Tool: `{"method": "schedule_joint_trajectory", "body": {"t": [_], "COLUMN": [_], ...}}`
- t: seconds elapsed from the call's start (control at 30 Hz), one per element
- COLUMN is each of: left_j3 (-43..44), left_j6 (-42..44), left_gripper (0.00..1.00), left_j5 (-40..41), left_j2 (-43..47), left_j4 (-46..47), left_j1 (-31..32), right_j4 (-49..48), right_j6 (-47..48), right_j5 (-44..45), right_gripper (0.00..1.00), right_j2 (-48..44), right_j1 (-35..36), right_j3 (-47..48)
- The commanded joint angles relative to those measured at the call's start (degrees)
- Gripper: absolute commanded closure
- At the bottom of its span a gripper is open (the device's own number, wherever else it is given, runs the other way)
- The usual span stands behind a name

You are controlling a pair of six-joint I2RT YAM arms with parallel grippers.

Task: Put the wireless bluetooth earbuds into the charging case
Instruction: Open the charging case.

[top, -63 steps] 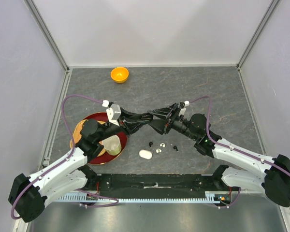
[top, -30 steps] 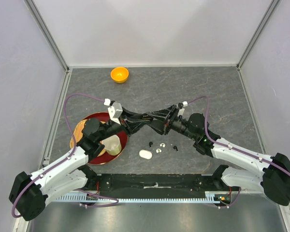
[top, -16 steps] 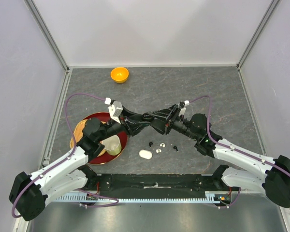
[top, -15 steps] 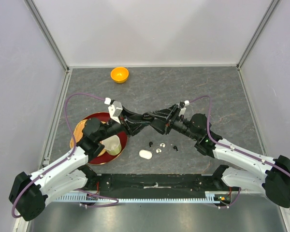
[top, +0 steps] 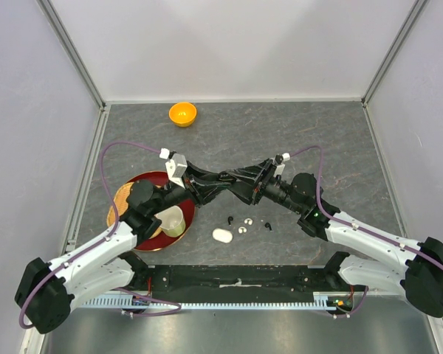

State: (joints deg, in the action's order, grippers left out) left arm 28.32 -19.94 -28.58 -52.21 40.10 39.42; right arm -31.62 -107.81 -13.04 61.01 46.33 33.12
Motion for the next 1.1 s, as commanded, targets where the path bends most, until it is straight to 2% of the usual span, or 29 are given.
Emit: {"method": "schedule_joint_trajectory", "body": {"t": [0.0, 0.13, 0.23, 0.87, 1.07], "left_j3": [1.6, 1.3, 1.7, 1.4, 1.2], "left_j6": [-1.2, -1.1, -1.1, -0.8, -0.6], "left_gripper": [0.67, 0.72, 0.72, 0.59, 0.60], "left_j5": [-0.1, 0.5, 0.4, 1.1, 1.0], "left_j2": [-1.0, -1.3, -1.6, -1.6, -1.5], "left_j4": [3.6, 4.7, 4.7, 4.4, 4.1], "left_j1": [0.7, 0.8, 1.0, 1.3, 1.3], "right_j4": [-3.8, -4.5, -4.9, -4.6, -4.6], "right_j6": [-1.3, -1.7, -1.7, -1.9, -2.0], "right_j5": [-0.4, -0.8, -0.9, -0.6, -0.5], "right_gripper": [0.77, 0.77, 0.77, 0.77, 0.77], "right_j2": [-0.8, -0.5, -0.3, -0.3, -0.4], "right_j1": [0.2, 0.2, 0.3, 0.2, 0.3], "right_j3": [1.1, 1.0, 1.1, 0.5, 0.6]}}
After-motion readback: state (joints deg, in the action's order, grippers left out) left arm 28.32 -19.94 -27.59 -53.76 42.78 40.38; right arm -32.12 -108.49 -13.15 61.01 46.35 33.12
